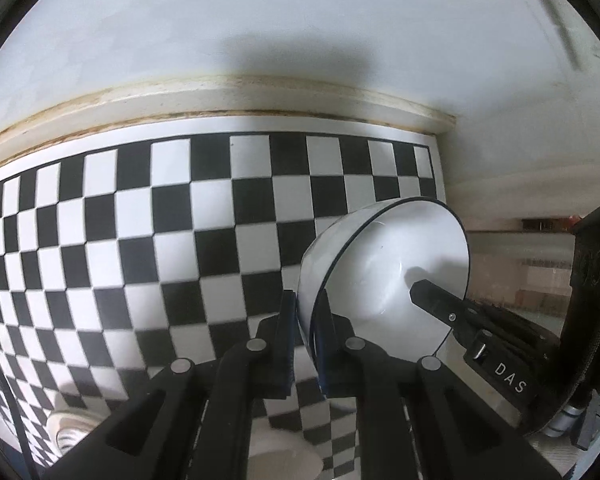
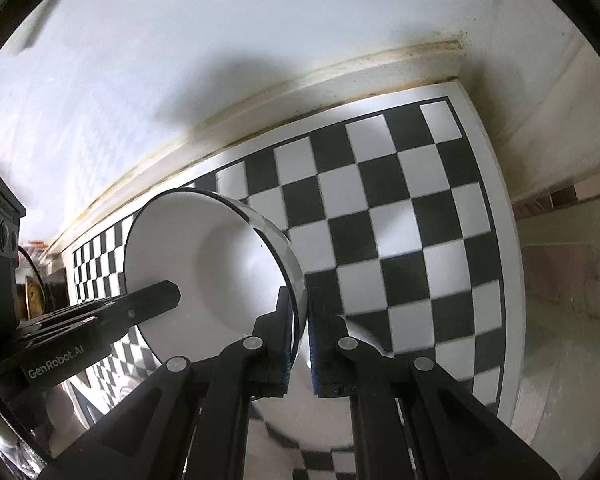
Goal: Organize plates and bowls
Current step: 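Lift the second white bowl with both tools and carry it toward the first bowl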
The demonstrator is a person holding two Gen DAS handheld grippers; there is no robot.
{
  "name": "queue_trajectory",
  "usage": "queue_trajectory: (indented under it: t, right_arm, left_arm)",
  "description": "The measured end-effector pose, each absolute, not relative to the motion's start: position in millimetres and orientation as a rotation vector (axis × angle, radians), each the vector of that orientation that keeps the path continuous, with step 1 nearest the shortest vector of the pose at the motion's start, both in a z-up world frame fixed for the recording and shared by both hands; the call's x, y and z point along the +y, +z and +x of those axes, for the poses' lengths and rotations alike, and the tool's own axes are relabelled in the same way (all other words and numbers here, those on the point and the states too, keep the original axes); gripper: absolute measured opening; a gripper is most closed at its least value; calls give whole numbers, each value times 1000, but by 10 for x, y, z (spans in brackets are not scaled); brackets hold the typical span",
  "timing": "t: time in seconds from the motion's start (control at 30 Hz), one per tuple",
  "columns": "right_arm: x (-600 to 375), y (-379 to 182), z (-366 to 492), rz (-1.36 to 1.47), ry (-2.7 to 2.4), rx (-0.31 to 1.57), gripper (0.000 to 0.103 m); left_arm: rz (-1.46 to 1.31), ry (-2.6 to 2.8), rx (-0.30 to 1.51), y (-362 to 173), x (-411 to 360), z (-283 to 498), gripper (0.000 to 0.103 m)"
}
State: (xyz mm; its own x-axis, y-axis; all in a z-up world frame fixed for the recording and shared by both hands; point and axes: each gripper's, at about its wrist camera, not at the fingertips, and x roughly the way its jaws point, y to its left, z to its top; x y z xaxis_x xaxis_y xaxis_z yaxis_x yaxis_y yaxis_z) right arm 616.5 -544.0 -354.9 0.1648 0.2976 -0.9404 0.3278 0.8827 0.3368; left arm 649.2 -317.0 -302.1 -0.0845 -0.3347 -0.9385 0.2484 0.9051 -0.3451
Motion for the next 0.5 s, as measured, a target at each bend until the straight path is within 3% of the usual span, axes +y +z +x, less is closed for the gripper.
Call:
queue_trajectory:
  t: [0.5]
  right_arm:
    - [-4823, -3019, 5127, 539, 19, 1372, 8]
  left_arm:
    - [-30, -499, 1514, -2576, -2624, 5629, 7]
